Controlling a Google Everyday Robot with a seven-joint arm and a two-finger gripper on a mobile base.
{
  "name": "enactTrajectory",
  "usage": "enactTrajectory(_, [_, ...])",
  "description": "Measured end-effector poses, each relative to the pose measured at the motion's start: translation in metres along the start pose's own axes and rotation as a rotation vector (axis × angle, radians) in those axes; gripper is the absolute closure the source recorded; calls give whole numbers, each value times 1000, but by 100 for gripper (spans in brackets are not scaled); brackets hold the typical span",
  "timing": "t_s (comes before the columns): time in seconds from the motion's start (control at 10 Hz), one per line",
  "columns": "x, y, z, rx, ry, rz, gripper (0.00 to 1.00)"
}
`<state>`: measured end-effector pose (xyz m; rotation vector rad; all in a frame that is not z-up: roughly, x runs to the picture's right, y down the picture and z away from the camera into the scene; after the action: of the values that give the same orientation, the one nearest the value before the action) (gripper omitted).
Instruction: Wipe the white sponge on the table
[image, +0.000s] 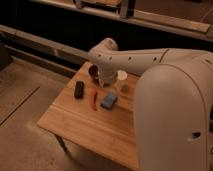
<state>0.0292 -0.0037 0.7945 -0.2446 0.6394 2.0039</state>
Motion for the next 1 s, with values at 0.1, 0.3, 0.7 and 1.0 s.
enactTrajectory(0.1, [-1,-1,3,-22,13,12,35])
enactTrajectory(0.3, [-6,-15,15,-39,34,41,35])
enactTrajectory(0.7, [-5,-22,39,-8,54,33,35])
enactTrajectory(1.0, [5,-16,57,-5,92,33,35])
